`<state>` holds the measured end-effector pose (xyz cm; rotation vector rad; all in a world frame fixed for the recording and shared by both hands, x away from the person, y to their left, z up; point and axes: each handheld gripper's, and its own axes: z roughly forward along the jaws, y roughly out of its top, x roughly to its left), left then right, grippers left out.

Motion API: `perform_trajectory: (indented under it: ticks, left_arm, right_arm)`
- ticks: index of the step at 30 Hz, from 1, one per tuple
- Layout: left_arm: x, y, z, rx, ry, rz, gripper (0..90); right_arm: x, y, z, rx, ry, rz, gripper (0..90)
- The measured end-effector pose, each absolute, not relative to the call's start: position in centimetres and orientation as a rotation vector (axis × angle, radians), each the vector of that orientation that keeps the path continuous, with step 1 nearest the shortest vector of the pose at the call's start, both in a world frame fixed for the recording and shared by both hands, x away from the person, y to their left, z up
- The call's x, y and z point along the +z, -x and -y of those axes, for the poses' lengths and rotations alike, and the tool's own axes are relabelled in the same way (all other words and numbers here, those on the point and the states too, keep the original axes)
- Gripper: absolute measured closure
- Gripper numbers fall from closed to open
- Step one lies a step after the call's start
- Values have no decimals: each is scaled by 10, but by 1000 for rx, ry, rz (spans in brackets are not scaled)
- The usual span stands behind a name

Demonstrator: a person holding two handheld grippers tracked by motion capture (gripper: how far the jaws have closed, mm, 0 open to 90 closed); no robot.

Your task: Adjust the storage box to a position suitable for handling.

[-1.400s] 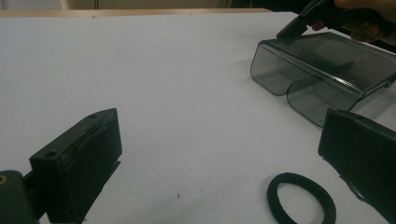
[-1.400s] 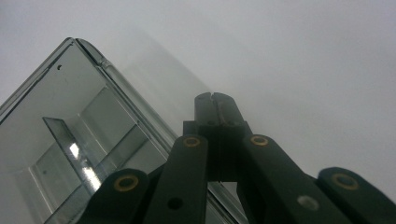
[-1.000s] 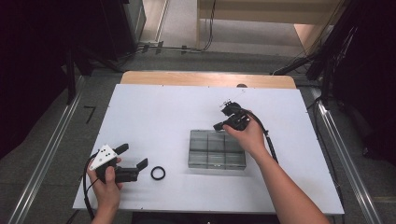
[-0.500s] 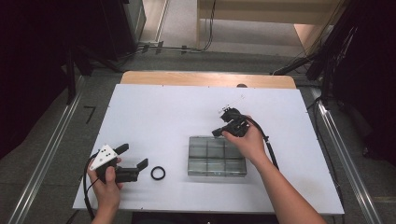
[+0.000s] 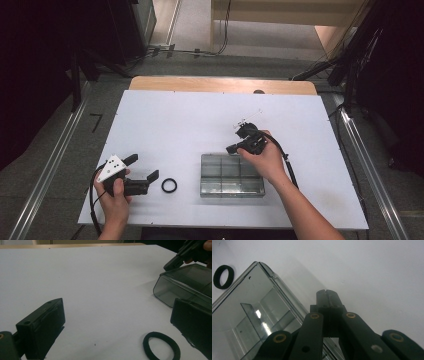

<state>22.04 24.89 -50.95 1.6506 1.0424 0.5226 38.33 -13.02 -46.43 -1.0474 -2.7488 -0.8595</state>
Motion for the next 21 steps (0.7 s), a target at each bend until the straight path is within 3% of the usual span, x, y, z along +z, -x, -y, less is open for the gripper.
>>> perform_trajectory:
  ticks: [21]
  left_arm:
    - [-510, -220, -248, 531, -1654, -1041, 0]
  right_arm:
    - [-463, -373, 148, -1002, 1121, 2664, 877]
